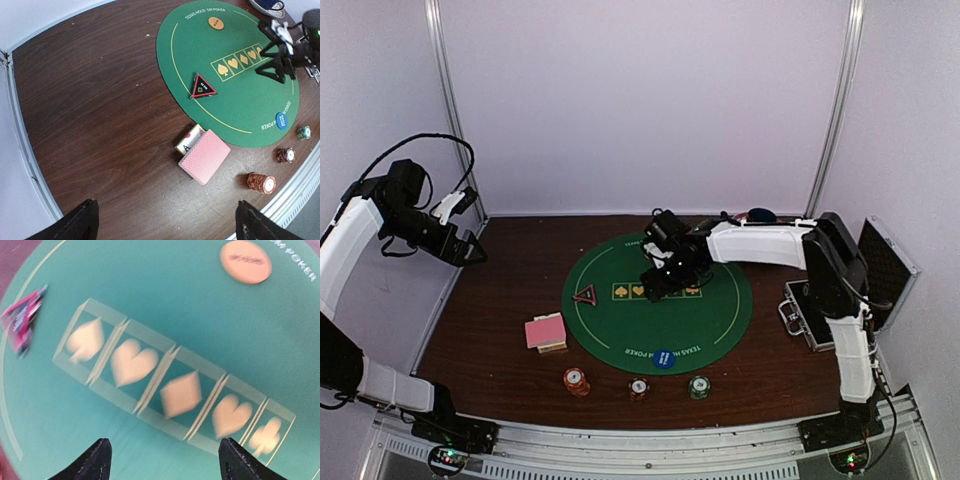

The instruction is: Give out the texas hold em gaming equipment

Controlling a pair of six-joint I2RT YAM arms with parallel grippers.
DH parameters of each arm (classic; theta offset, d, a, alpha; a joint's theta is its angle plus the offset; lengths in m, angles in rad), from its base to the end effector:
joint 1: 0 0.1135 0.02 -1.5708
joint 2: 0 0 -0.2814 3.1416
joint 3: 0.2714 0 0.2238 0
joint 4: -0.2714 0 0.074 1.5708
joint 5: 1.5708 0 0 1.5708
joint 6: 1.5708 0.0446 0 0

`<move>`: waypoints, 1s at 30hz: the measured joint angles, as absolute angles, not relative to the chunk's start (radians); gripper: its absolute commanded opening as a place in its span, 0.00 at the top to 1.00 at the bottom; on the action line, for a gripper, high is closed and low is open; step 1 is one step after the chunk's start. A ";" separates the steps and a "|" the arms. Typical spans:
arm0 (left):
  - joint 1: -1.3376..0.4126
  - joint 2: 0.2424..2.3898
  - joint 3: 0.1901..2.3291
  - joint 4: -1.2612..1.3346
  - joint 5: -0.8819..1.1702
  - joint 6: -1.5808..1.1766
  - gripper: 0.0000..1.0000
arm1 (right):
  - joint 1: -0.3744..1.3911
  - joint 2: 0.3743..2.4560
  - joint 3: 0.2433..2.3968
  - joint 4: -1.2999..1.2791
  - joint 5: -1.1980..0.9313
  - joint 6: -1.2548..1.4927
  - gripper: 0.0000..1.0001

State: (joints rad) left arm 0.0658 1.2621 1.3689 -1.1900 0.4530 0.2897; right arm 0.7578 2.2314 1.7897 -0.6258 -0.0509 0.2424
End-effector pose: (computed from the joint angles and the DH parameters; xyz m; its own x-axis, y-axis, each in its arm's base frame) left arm 0.1968 -0.0066 0.3634 -0.8033 0.2045 -0.5594 0.3913 0.8893 -0.2367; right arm 0.3401 0.3250 0.1939 -0.7867 -0.4144 -0.4575 -0.5309 0.8324 0.1590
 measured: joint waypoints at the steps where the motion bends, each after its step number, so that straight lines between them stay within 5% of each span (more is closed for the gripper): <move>1: 0.066 1.262 1.369 -1.190 0.453 0.290 0.03 | 0.789 2.172 1.714 -0.614 -0.052 0.243 0.22; 12: 0.066 1.254 1.369 -1.191 0.454 0.289 0.02 | 1.034 1.956 1.363 -0.606 -0.058 0.259 0.27; 30: 0.066 1.235 1.369 -1.201 0.466 0.289 0.02 | 1.072 1.983 1.345 -0.616 -0.017 0.269 0.32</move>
State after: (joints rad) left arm 0.0658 1.2346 1.3689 -1.2007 0.4664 0.2893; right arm 1.0721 1.9831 1.3445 -0.6163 -0.0170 0.2687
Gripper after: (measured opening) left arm 0.975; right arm 0.691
